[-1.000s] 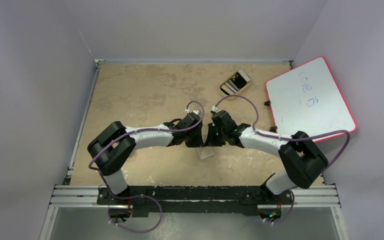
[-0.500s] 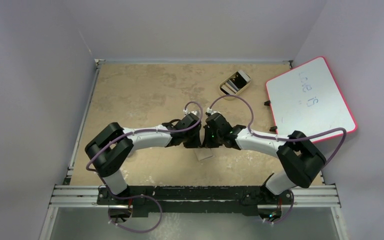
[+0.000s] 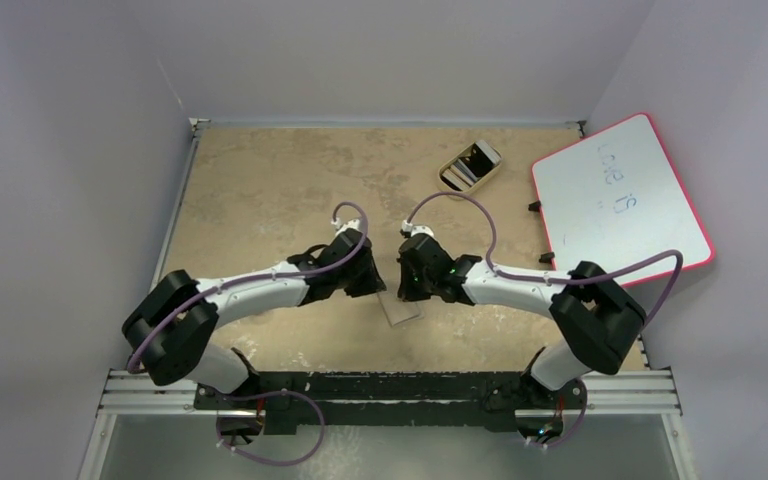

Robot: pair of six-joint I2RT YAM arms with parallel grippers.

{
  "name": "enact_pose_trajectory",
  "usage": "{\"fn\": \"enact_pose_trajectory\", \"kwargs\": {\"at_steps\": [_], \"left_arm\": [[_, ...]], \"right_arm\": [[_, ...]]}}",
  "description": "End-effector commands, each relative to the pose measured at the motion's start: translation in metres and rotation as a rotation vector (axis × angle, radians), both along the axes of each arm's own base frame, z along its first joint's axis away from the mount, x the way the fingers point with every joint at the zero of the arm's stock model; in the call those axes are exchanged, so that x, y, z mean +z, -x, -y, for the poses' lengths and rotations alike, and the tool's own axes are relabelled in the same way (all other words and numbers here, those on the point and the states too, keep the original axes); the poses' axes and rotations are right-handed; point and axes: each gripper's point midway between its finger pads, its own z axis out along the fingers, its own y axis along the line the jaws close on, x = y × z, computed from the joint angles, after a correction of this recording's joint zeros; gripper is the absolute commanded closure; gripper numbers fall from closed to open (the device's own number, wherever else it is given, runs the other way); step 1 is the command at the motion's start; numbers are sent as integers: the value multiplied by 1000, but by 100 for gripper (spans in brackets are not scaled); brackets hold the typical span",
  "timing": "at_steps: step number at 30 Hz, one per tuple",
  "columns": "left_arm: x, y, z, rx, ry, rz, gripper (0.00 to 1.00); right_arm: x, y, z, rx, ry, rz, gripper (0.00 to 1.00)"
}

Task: Put the credit cards into the card holder
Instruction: Close the card holder at the center of the board.

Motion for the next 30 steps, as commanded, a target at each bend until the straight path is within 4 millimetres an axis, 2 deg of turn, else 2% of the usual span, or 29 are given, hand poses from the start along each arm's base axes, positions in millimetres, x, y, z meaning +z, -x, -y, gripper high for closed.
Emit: {"fn": "enact_pose_trajectory", "kwargs": {"at_steps": [1,5,9,12,14,16,21,23,26,30], "left_arm": [[5,-3,-3,81,115,-3,86],[-11,7,-2,84,162,-34,83],[-16,7,3,79,208,-33,78],[-19,5,3,84,203,-30,77],[-20,4,2,90,192,-25,77],[-20,3,1,91,186,-24,77],[-18,1,1,81,165,-14,77],[-18,-1,1,76,151,-11,77],[-15,-5,1,65,124,5,77],[-13,-13,5,56,107,12,76]], "right_arm": [[-37,41,36,42,181,-124,100],[-32,36,31,68,180,-61,100],[-22,32,22,103,141,-3,100],[-10,30,14,109,97,10,100],[-2,37,7,121,48,-25,100],[5,33,5,103,41,-13,100],[4,29,-2,112,42,-29,100],[11,28,-5,117,31,-31,100],[38,18,-9,103,-10,27,96],[52,-5,5,68,-17,60,88]]}}
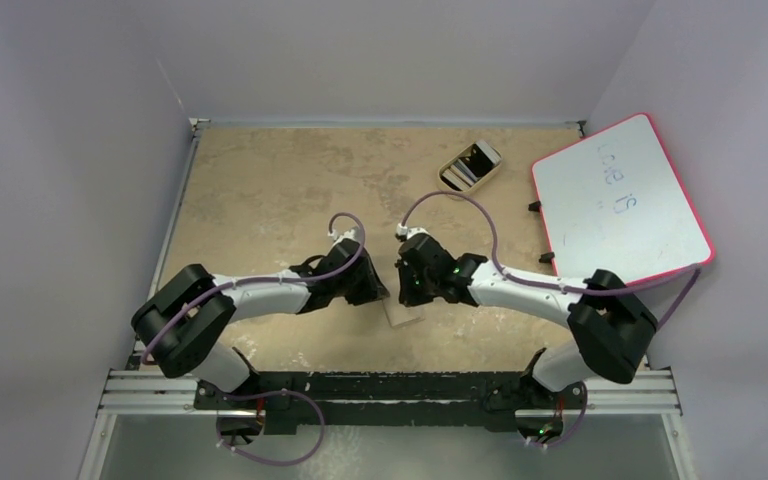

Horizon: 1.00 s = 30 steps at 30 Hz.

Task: Put the credit cards into the card holder
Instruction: Close the card holder at the center of the board.

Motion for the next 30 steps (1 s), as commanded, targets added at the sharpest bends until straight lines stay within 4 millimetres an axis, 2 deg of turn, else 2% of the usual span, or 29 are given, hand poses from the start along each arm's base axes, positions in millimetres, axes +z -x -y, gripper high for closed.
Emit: {"fn": "enact_pose_trajectory", "kwargs": {"at_steps": [1,5,11,13,16,18,22,26,30], "left_arm": [[16,-21,13,-18,4,62,76],[13,-29,15,-21,10,54,76],[17,-30,16,-21,15,46,76],[24,-26,16,-19,29,42,76],[46,-20,21,-22,86,68,76],[50,-15,27,-29,111,69,80],[32,-10,31,-49,101,32,87],[13,-8,30,-48,71,0,88],[4,-9,26,-40,34,-8,88]], "right_arm": [[36,-31,7,-30,-63,65,87],[32,-37,16,-44,-86,49,84],[21,-35,14,-39,-131,6,82],[16,-34,16,-49,-130,-4,82],[11,-33,16,-53,-151,-23,82],[6,-32,16,-59,-155,-36,82],[-3,-31,15,-54,-160,-52,82],[-9,-28,13,-40,-164,-71,81],[-10,-23,12,-21,-175,-87,82]]}}
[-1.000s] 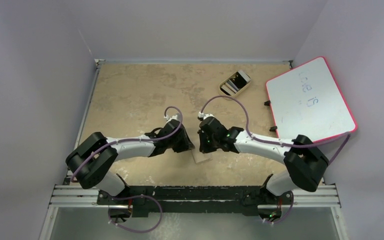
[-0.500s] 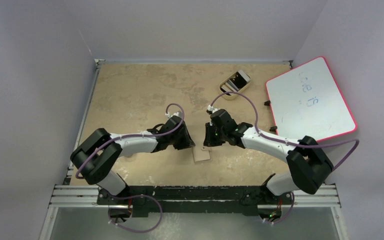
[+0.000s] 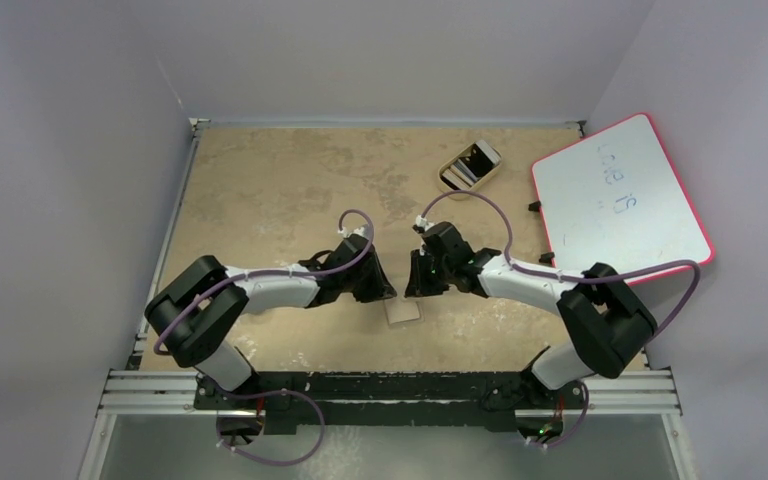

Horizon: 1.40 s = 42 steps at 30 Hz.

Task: Put the credit cards into the card holder
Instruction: Close the card holder at the center of the board.

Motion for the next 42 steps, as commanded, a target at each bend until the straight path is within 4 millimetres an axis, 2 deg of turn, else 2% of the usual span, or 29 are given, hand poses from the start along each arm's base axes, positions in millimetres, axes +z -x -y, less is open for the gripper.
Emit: {"fn": "enact_pose_trajectory", "kwargs": {"at_steps": [1,20,25,31,38,42], "left_arm": [[-1,-4,2,12,1,12,88],[-12,-7,-6,34,-53,14,90],[-15,-7,-7,35,-60,10,90],[-15,-7,-8,37,-67,11,90],[-16,-7,-8,39,-68,9,90],[-14,-8,-7,39,-65,11,90]], "right_arm": [[0,6,-6,33,-43,-13,82],[-8,15,-10,126,-53,-29,84],[-5,21,-19,195,-92,-38,85],[-11,20,-13,178,-54,-45,86],[-19,17,-4,141,18,-52,95],[-22,21,-5,142,56,-55,100]]}}
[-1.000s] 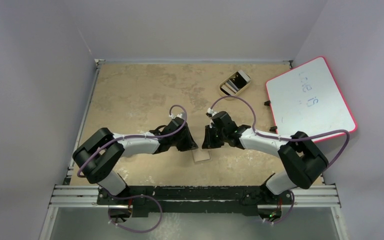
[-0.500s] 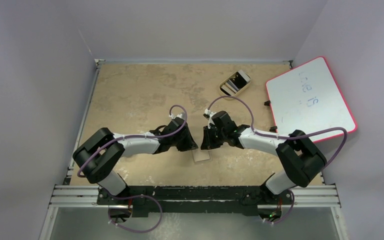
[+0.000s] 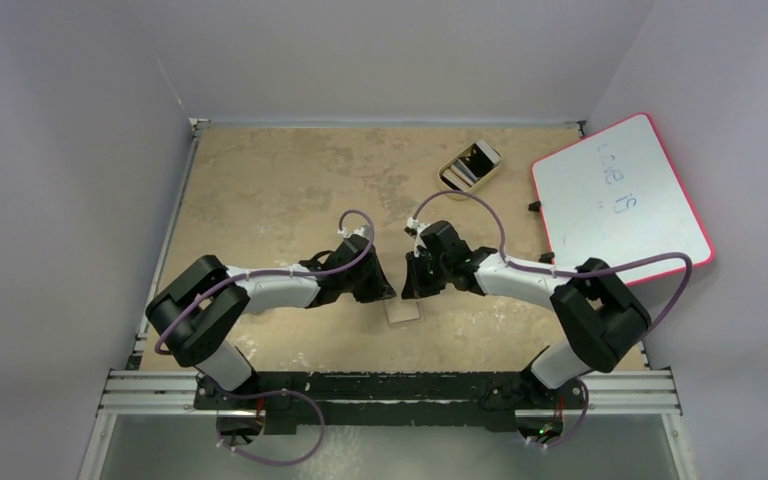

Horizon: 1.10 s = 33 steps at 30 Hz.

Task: Put the credit cards into the card holder
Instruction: Close the card holder at the center of the board.

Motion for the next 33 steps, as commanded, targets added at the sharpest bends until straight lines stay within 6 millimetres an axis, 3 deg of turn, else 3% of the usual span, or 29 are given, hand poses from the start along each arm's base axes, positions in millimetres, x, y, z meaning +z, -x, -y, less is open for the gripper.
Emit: {"fn": "enact_pose_trajectory", "kwargs": {"at_steps": [1,9,16,25,30,33], "left_arm": [[-11,-7,-6,31,-56,11,90],[-13,-5,-7,35,-55,8,90],[-11,-4,-7,39,-38,8,90],[-1,-3,-8,46,-4,28,90],[4,-4,-8,49,3,38,90],[9,-8,-9,55,8,48,89]], "right_arm": [[-21,17,6,17,114,-46,100],[-41,32,14,-17,273,-56,100],[-75,54,35,-26,465,-112,100],[-114,89,44,102,505,-270,100],[-117,85,48,89,555,-269,100],[-104,79,41,64,533,-252,100]]}}
